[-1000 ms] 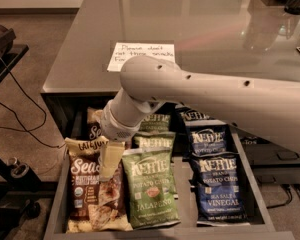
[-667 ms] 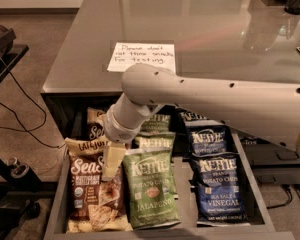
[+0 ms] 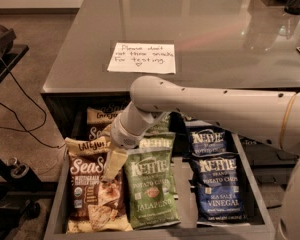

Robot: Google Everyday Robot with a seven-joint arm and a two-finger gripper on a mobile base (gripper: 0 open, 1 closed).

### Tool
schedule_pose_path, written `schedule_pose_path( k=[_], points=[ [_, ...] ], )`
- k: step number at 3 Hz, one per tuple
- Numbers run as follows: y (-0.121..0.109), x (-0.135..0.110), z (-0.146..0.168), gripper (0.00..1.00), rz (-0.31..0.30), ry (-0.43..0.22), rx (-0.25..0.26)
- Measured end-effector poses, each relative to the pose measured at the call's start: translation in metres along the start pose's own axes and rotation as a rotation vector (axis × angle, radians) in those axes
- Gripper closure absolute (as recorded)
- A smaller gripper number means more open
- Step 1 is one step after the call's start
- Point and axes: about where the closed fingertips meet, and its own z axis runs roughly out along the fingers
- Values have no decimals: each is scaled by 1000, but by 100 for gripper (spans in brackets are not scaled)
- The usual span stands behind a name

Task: Pick brown chip bag from top drawer and place on counter

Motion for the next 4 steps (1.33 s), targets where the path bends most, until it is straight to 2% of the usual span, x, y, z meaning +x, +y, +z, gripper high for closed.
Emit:
schedule_pose_path(
  k=[1,3,4],
  points=[
    [8,-18,-1,41,11,-54,-17],
    [34,-77,-33,89,-2,-155,-21],
    [44,-99,-68,100,-24,-232,0]
  ],
)
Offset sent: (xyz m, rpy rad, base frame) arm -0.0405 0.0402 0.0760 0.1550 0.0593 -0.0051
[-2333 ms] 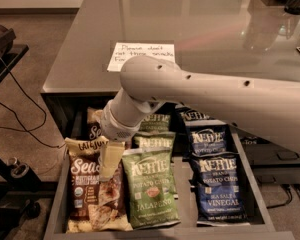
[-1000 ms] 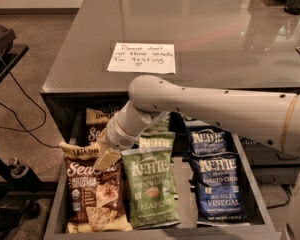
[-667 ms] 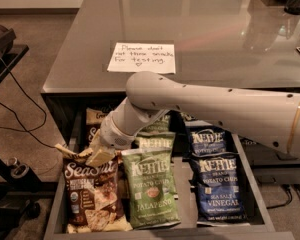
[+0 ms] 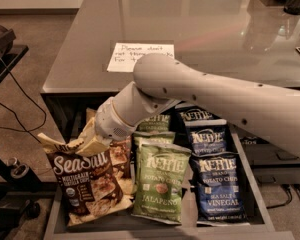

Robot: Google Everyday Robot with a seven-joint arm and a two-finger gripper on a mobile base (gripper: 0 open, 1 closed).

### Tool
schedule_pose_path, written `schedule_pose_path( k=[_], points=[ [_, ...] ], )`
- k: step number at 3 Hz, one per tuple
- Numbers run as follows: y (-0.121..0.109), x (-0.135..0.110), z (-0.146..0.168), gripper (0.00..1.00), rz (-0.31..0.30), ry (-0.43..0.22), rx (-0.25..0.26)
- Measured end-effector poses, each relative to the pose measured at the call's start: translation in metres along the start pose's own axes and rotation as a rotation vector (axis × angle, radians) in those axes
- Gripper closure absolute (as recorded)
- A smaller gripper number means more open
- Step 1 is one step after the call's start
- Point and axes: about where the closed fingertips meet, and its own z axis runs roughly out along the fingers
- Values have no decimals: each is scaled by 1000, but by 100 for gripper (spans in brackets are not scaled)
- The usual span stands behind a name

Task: Pick brown chip bag from top drawer and place on counter

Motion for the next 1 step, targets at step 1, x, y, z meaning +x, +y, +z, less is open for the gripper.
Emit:
schedule_pose_path(
  k=[1],
  points=[
    [9,-27,-38,100,-16,-47,20]
  ],
)
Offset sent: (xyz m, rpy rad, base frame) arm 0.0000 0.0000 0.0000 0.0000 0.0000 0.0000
